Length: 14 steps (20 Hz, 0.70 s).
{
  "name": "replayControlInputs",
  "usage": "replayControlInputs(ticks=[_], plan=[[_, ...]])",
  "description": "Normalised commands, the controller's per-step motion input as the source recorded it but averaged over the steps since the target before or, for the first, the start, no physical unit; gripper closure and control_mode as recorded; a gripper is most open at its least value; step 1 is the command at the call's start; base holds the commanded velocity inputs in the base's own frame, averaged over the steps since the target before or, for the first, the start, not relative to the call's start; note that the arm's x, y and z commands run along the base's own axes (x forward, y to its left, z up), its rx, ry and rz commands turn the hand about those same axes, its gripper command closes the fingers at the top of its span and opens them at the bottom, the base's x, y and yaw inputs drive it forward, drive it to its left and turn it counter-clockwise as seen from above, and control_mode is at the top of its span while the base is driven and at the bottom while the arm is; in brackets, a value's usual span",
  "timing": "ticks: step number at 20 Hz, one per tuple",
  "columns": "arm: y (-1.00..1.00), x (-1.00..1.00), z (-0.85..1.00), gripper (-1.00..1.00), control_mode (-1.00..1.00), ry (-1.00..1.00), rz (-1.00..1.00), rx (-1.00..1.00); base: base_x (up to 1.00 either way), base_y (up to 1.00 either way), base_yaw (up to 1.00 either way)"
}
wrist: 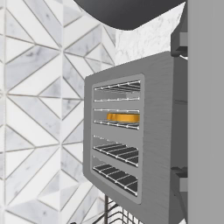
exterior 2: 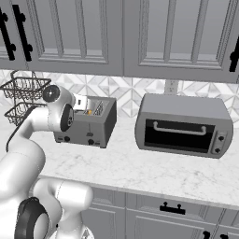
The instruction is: Start the toaster. Once the lever pops up, take the bread to the plate on the dining counter.
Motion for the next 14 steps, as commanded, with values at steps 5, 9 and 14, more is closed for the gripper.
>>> replayControlInputs(ticks=[5,9,14], plan=[[0.00,0.00,0.00,-1.00,-1.00,0.00,0.00,0.00,0.00,0.00,0.00],[0.00,0.00,0.00,-1.00,-1.00,0.00,0.00,0.00,0.00,0.00,0.00],[0.00,0.00,0.00,-1.00,-1.00,0.00,0.00,0.00,0.00,0.00,0.00]])
